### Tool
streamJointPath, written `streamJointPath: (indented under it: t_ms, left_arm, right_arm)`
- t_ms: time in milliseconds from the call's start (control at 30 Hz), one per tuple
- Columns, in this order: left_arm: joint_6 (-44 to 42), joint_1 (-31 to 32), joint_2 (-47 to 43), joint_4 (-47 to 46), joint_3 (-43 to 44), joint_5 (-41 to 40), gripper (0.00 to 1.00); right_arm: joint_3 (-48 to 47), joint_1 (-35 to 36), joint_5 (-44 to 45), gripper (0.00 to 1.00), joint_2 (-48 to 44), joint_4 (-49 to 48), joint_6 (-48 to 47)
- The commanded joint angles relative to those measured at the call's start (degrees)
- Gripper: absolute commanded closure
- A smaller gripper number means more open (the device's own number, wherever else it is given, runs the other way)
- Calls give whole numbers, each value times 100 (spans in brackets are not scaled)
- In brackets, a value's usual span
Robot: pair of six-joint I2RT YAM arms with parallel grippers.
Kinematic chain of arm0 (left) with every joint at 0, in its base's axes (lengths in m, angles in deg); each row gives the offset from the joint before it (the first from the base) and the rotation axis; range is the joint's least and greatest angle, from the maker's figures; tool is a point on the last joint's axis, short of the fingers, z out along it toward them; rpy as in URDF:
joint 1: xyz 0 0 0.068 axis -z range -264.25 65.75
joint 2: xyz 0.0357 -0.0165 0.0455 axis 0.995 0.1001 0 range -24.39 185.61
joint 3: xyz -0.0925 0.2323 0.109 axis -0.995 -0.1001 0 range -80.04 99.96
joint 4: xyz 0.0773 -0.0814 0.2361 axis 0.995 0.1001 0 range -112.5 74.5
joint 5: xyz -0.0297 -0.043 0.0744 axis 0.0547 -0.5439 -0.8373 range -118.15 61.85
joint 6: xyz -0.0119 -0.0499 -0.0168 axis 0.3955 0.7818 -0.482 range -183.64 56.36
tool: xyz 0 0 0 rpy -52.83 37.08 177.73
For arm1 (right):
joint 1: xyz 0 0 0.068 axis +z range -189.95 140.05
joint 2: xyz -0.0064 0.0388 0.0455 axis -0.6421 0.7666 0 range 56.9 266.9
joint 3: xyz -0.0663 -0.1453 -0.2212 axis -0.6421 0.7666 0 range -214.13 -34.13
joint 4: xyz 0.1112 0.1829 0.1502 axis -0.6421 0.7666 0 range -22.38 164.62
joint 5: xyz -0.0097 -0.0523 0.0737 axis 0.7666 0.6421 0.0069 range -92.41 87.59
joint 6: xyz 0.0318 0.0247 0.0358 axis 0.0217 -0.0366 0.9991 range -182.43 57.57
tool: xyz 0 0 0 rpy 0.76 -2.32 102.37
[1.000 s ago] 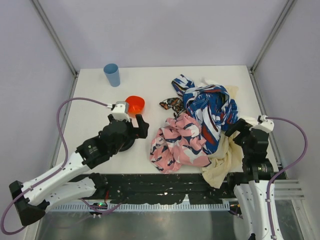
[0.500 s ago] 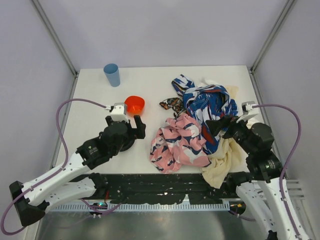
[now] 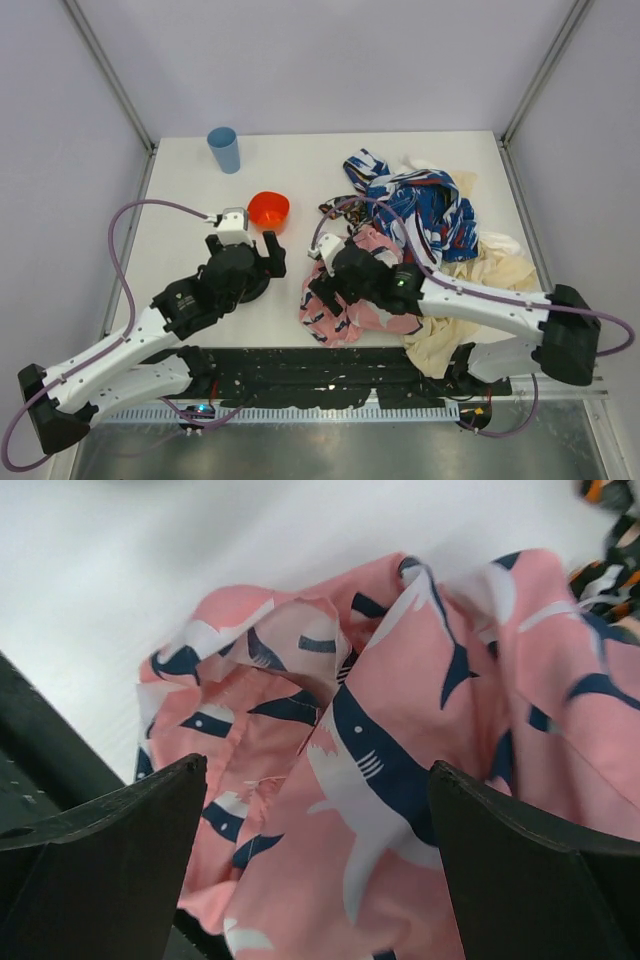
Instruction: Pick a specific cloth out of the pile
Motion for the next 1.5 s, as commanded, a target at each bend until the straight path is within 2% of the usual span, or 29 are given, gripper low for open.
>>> streamJointPath:
  t_ms: [0,100,233,367,533,667,833,867,1133,1300,1333,1367,1467]
  left_arm:
    - [108,-44,-126,-95,-89,-244,0]
    - [108,-53,-99,-17,-63,-200,0]
    - [99,-53,-64,28,-19,-86,0]
    - [73,-62,-143,54,7,-42,0]
    - [11,-62,-231,19,-19,-33,0]
    - [-24,-62,-135,-218,-45,195,0]
    - [-59,-62,225,-482,7,739,0]
    - [-85,-62,313,-586,16,967,0]
    - [19,-62,1279,-1298,-106,2707,0]
    - [468,96,1781,-2281,-633,3157,0]
    - [547,122,1912,-2493,-721,3262,0]
    - [617,140,2053,-2773,-783,3367,0]
    - [670,236,2518,-3381,-784,3859,0]
  right_arm:
    - [-288,-4,233,5,1136,-98,-281]
    - [-446,-56,1459,5,1692,191,-219]
    - [-999,-539,2491,5,2080,886,123]
    - [-1097,-1347,3046,5,1694,1010,597]
    - [-939,-2454,3337,5,668,1046,1161]
    - [-482,-3035,2750,5,85,651,1011]
    - [53,-3702,2415,5,181,632,1414]
    - [98,-3843,2083,5,207,589,1503]
    - [468,-4863,860,5,989,220,1969]
    - [529,-5224,130,3,1858,-79,2013]
    - [521,-5294,77,13,1973,-80,2005]
    - [503,-5330,7,14,1992,-80,2005]
    - [625,-5470,-82,7,1843,-202,1978]
